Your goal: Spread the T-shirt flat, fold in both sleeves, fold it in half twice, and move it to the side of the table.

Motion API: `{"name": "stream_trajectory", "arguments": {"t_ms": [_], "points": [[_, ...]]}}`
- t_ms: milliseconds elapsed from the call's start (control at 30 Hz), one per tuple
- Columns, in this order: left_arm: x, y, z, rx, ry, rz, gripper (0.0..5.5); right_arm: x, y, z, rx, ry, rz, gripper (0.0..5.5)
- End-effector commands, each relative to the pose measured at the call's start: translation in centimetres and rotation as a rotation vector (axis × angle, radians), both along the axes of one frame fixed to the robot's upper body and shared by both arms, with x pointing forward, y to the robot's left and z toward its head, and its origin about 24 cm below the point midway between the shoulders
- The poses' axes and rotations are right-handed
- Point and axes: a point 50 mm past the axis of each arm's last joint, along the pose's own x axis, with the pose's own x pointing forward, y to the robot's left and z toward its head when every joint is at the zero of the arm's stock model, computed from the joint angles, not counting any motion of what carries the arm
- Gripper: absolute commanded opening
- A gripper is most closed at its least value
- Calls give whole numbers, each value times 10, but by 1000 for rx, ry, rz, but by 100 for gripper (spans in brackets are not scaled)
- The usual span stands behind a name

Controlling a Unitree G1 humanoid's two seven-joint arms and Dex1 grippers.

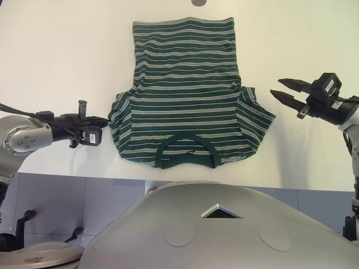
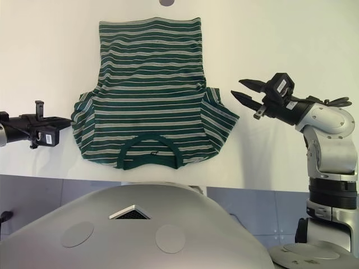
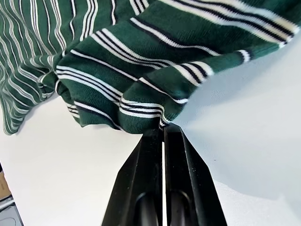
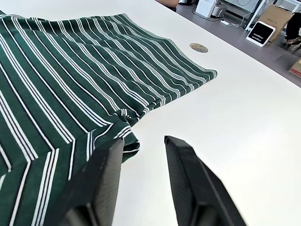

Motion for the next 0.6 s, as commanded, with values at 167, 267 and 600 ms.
{"name": "stream_trajectory", "arguments": {"t_ms": [167, 267, 600], "points": [[11, -7, 23, -127, -15, 51, 4, 2, 0, 2, -4, -12, 15, 163], [9, -15, 33, -196, 19, 45, 4, 2, 1, 2, -4, -10, 19, 163], [14, -67, 40, -491, 23, 35, 4, 7, 7, 0, 0, -7, 43, 163]]}}
